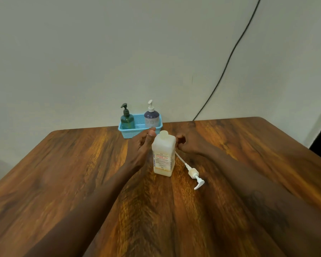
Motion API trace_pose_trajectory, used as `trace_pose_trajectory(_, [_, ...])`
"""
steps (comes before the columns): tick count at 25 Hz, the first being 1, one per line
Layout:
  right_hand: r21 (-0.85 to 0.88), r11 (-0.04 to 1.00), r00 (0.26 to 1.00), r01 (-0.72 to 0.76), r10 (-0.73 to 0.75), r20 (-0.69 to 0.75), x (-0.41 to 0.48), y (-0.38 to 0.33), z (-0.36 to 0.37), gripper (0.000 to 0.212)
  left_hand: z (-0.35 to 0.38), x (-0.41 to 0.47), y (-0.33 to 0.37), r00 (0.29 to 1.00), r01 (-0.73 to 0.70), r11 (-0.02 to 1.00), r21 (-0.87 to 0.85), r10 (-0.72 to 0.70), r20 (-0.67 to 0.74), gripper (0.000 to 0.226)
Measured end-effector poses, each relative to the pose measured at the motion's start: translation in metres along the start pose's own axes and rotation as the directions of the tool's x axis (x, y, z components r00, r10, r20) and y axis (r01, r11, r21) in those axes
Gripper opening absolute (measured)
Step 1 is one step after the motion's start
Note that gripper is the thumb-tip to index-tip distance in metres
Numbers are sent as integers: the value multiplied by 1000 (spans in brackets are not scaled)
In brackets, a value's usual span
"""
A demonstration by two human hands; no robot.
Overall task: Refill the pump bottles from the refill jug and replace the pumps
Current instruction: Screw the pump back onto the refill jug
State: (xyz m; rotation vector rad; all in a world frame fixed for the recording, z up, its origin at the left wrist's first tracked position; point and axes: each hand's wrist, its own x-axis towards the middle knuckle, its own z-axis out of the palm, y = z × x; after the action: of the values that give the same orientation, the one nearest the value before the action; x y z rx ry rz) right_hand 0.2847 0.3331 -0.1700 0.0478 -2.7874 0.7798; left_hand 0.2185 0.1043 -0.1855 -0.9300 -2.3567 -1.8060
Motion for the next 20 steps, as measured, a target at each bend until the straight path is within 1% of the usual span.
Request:
trace_pose_trajectory(1, [-29,999,999,-20,21,34,-6,1,-1,26,3,-7,-1,1000,6,999,-42,-5,18,67])
trace_pose_trajectory(3, [-122,991,988,-53,70,137,-20,0,-5,26,8,-24,7,999,-15,1000,-24,16,51,72])
trace_pose_trajectory(4, [-183,982,975,-44,82,205,-26,-2,-8,28,10,-29,11,998,-25,1000,14,24,58,76])
trace_pose_trajectory(6, [-291,957,924,3,108,367,-38,-7,-11,32,15,-34,14,997,-58,995,82,54,61,87])
trace_pose_trajectory(8, [-346,936,855,69,124,504,-50,-15,-14,34,17,-32,15,997,-67,988,137,60,55,93])
trace_pose_trajectory(10, [-355,927,810,117,118,574,-58,-18,-12,36,18,-30,18,999,-36,987,156,30,40,91])
trace_pose_trajectory(12, [-375,918,802,131,124,584,-63,-20,-10,39,19,-30,19,1000,-3,988,153,0,22,92])
trace_pose_trajectory(16, [-410,904,820,123,140,555,-65,-21,-5,43,15,-34,21,999,12,980,201,-6,-31,98])
trace_pose_trajectory(18, [-370,924,870,94,105,482,-69,-29,-7,40,7,-36,27,998,26,973,231,-14,-54,101])
trace_pose_trajectory(19, [-332,939,909,83,66,413,-69,-34,-9,36,1,-36,28,998,41,968,247,-27,-57,100])
trace_pose_trajectory(20, [-289,955,949,73,23,313,-68,-38,-13,32,-6,-36,29,998,49,962,269,-36,-52,98])
